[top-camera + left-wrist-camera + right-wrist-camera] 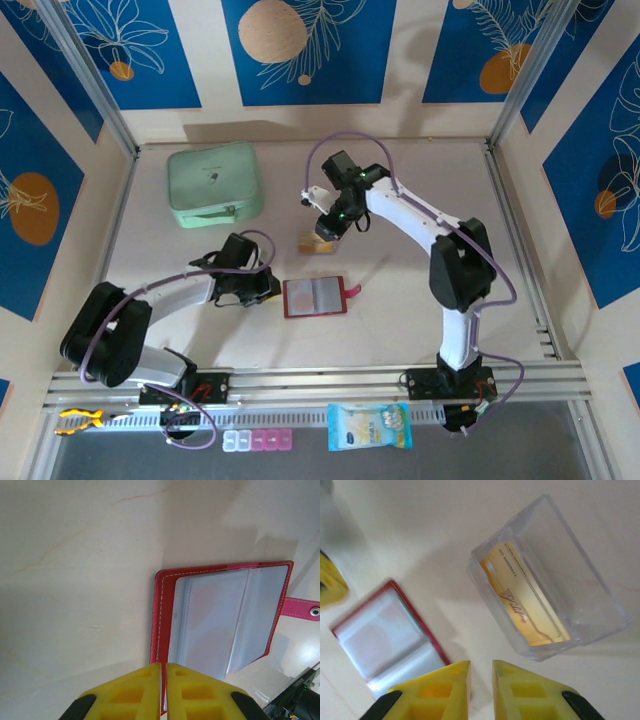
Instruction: Take the credit cards out of the card holder
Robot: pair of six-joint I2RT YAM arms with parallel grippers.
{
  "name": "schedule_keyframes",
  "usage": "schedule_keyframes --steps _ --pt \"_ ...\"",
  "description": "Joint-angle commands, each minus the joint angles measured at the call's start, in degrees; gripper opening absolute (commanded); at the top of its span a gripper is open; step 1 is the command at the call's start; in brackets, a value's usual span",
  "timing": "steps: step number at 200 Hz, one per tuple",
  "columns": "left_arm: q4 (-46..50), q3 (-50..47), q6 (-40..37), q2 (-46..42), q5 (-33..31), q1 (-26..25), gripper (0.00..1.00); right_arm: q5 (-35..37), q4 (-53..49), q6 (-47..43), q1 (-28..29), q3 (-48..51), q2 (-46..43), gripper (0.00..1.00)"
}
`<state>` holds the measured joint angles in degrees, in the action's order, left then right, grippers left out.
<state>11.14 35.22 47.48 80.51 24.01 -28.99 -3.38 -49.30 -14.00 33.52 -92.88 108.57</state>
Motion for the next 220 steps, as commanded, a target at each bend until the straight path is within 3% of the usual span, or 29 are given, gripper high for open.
schedule_keyframes --steps 1,38,54,76,220 --pt "-1.40 0.54 -0.19 1.18 1.19 -0.86 0.10 -6.28 9.04 22.39 0.27 6.66 -4.24 0.18" --pt "-2.10 0.91 0.41 2.80 1.00 -2.17 0.06 -13.63 18.48 45.60 0.93 20.80 -9.66 0.13" --pt "-2.72 0.98 0.61 3.48 1.24 -2.64 0.04 -18.19 21.77 50.82 1.64 25.66 -10.41 0.15" --pt "-3.56 1.08 0.93 4.62 1.56 -3.20 0.03 -19.04 26.31 53.25 3.51 30.72 -11.88 0.24" --pt "1.77 2.67 -0.87 6.59 -2.08 -3.56 0.02 -22.54 33.16 57.06 7.52 34.17 -5.50 0.30"
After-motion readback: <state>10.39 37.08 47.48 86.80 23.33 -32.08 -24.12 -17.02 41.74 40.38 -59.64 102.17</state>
